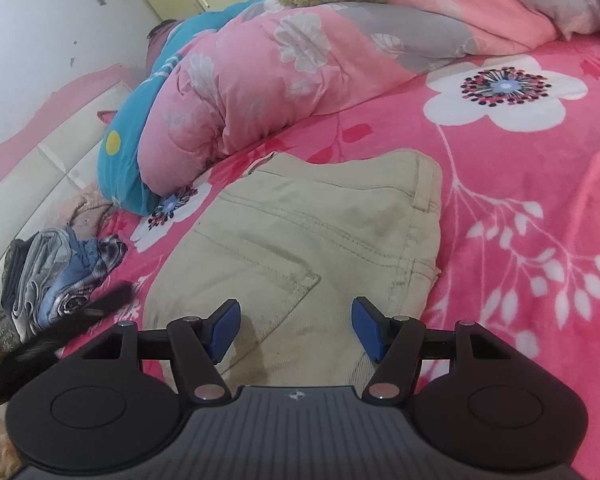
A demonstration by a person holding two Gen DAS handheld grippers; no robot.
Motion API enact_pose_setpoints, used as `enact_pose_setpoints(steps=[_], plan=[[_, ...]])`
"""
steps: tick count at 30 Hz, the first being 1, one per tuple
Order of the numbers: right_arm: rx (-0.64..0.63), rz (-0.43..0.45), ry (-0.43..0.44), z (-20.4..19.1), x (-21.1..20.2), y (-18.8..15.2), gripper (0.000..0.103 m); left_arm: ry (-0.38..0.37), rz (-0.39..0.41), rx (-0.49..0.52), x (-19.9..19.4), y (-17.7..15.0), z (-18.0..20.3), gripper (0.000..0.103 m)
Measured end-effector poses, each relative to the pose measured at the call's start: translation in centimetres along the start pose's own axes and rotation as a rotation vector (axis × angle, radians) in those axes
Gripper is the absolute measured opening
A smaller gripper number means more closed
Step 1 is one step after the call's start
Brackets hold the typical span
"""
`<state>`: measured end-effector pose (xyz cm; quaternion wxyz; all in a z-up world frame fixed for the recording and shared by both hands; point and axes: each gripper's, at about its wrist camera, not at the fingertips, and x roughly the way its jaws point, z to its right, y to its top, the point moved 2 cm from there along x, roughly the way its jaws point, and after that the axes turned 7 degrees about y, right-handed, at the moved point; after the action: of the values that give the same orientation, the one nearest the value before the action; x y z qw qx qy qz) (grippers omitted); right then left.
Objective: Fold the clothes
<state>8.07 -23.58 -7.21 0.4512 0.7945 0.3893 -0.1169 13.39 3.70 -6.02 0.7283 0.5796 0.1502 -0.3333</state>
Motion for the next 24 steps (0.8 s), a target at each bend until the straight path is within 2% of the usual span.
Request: enact_pose_setpoints(steps=[2, 4, 9, 12, 15, 20, 24], plan=[[-0.002, 0.000, -0.002, -0.1, -0.1, -0.1, 0.064, -0.051, -0.008, -0.036, -0.6, -0.4, 0.1, 0.061], [-0.003, -0.002, -0.002, 0.0, -0.2, -0.1, 0.064, -0.044, 0.024, 0.022, -1.9, -0.8, 1.4, 0.060], [0.026, -0.002, 0.008, 0.9, -0.4, -0.1, 0.064, -0.118, 0.005, 0.150, -3.7, -2.6, 5.9, 0.060], [0.044, 0.000, 0.014, 1.7, -1.1, -0.4, 0.064, -0.110, 0.014, 0.264, -4.1, -4.2, 8.8, 0.061], [0.056, -0.003, 0.021, 2.1, -1.7, -0.5, 0.064, -0.129, 0.017, 0.285, -4.5, -4.7, 9.9, 0.061], [-0.081, -0.016, 0.036, -1.4, -1.7, 0.7, 0.065, -0.216, 0.004, 0.287, -5.6, -5.9, 10.4, 0.063], [-0.190, -0.027, 0.049, -4.3, -1.6, 1.7, 0.073, -0.275, 0.007, 0.297, -6.3, -6.9, 10.5, 0.066]])
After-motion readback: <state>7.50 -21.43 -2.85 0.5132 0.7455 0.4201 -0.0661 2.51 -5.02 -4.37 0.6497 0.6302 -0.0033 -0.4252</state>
